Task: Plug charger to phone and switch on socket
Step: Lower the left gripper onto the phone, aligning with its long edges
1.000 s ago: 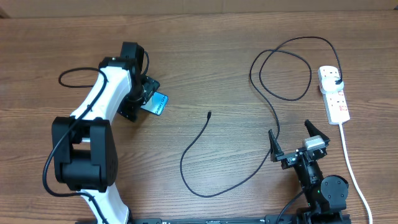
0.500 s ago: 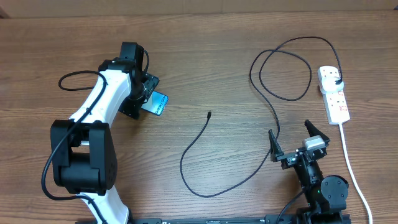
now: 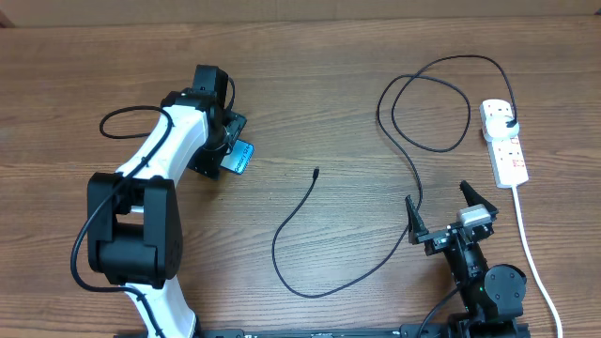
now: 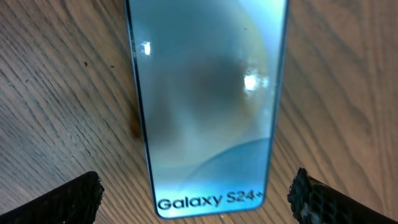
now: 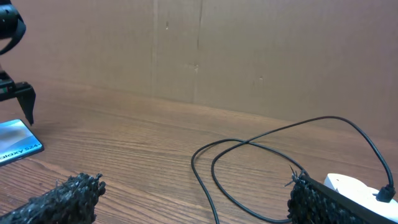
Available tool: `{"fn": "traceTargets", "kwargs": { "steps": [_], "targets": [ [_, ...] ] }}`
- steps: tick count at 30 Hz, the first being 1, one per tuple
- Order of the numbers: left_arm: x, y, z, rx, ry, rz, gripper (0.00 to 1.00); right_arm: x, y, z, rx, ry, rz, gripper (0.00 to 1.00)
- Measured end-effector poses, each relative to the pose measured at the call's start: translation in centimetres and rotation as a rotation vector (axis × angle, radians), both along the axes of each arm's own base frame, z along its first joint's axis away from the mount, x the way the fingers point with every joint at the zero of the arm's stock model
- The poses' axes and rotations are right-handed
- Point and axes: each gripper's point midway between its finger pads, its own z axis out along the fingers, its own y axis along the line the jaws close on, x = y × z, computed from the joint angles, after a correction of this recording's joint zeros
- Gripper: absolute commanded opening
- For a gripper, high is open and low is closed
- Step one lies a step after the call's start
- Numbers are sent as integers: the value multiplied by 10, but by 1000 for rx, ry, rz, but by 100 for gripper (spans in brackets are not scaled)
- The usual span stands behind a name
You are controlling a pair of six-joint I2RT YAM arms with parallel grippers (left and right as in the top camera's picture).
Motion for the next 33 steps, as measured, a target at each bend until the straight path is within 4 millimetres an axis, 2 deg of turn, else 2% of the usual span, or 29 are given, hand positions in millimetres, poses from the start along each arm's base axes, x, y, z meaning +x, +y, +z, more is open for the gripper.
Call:
{"fn": "traceTargets", "kwargs": {
  "steps": [6, 12, 17, 23, 33],
  "targets": [
    [-3, 1, -4, 3, 16, 5, 100, 0, 0, 0, 1, 1, 0, 100],
    [-1, 13, -4, 3, 15, 36, 100, 0, 0, 0, 1, 1, 0, 100],
    [9, 24, -2, -9, -24, 57, 100, 0, 0, 0, 0, 0, 0, 100],
    [16, 16, -1, -24, -52, 43, 100, 0, 0, 0, 0, 0, 0, 100],
    [10, 7, -2, -24, -30, 34, 100, 0, 0, 0, 0, 0, 0, 100]
  ]
}}
